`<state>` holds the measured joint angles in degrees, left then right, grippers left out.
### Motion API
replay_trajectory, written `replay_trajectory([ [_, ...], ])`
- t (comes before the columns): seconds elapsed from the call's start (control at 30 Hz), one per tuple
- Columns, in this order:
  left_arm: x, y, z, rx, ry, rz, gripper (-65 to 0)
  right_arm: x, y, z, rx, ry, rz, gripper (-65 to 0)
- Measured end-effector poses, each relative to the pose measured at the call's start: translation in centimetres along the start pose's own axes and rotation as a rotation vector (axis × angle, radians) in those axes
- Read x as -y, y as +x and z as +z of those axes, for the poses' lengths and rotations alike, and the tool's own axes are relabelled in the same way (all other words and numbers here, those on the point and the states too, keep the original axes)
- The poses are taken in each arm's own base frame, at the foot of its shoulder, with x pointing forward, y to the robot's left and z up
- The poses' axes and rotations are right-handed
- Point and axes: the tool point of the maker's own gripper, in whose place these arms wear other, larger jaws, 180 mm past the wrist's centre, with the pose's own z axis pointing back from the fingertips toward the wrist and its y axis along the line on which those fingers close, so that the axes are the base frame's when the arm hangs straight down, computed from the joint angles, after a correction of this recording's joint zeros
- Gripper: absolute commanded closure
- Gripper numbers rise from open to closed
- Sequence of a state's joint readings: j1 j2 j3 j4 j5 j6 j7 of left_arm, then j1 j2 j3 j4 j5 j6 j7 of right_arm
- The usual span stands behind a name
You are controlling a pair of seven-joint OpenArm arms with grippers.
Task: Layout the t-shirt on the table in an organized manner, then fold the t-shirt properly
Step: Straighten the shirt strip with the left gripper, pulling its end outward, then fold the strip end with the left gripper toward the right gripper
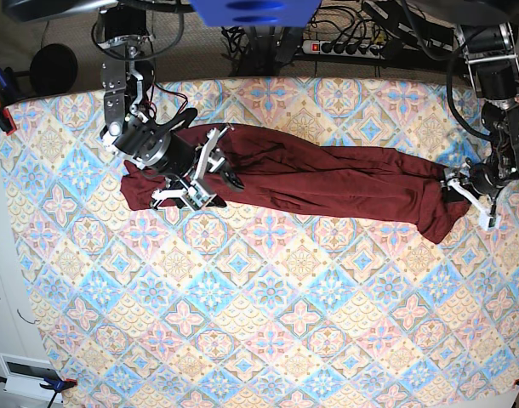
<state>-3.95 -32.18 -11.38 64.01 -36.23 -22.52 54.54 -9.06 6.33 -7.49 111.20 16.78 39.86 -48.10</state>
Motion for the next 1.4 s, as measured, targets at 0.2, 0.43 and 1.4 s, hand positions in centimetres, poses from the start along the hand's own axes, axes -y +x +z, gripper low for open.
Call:
replay_trajectory([
  [0.2,0.6,0.7,0.3,0.027,-0.038,0.022,-42.7,0.0,0.0,0.0,-0.001,-0.001,0.0,-23.9],
  [0.43,0.8,0.1,0.3,0.024,-0.061,0.044,0.0,0.0,0.0,0.0,-0.001,-0.001,0.0,-23.9],
  [1.4,3.5,3.0,12.4,0.294,-0.037,-0.11,0.0,0.3,-0.1,0.1,-0.003,-0.009,0.0,-23.9],
])
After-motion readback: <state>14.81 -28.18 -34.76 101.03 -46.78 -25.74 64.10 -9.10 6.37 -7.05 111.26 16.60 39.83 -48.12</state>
